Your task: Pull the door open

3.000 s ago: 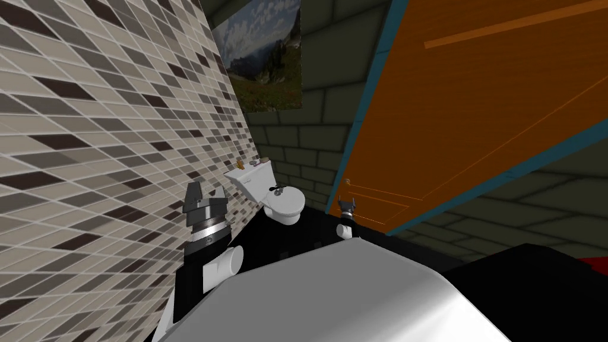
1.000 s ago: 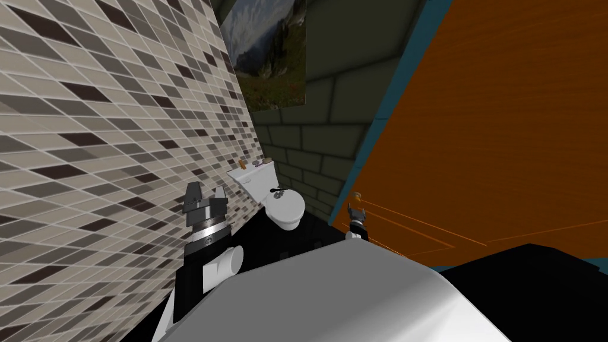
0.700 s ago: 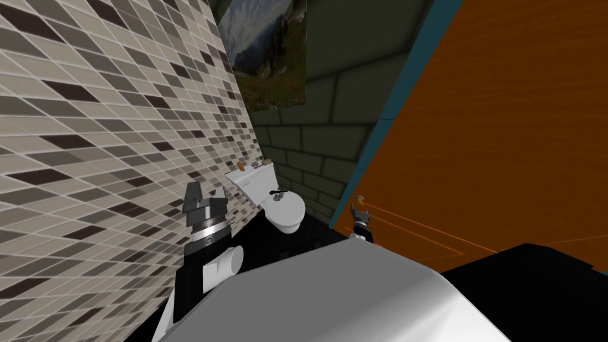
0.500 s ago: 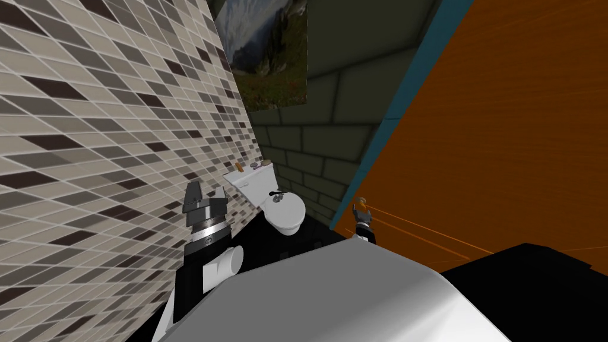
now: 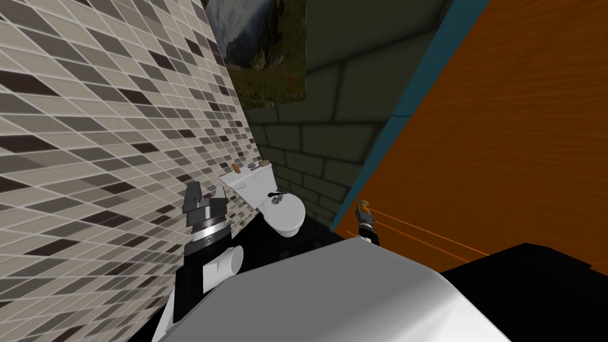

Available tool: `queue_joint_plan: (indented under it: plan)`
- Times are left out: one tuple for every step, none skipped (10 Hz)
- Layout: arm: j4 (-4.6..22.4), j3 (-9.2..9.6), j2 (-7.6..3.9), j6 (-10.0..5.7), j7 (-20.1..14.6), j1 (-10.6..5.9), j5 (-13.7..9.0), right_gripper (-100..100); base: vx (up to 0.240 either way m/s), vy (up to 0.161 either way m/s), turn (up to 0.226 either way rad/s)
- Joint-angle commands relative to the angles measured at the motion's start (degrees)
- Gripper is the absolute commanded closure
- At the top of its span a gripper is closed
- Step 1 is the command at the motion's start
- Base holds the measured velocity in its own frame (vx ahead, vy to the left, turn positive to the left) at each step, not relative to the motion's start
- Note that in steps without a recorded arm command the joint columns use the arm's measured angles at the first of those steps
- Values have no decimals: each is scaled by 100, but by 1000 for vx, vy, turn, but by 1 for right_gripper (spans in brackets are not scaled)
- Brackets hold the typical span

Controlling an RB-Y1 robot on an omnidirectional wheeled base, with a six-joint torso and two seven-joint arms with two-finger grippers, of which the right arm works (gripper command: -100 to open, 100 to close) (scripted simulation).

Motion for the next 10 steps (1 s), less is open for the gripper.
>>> queue_joint_plan:
  plan:
    - [-1,7,10,3,4,2,2,100,-17,6,10]
    - [-1,7,10,3,4,2,2,100,-10,4,3]
    - [-1,7,10,3,4,2,2,100,0,0,0]
    - [-1,7,10,3,4,2,2,100,0,0,0]
    - [-30,76,-12,18,-31,20,43,100,-133,12,44]
    - [-59,131,-30,21,-64,34,76,100,-209,28,67]
    - [-94,197,-51,25,-104,50,114,100,-206,56,55]
    - [-132,270,-74,29,-147,67,157,100,-202,44,54]
    - [-172,345,-98,33,-193,86,201,100,-196,29,55]
    - [-212,421,-122,37,-238,104,245,100,-192,32,68]
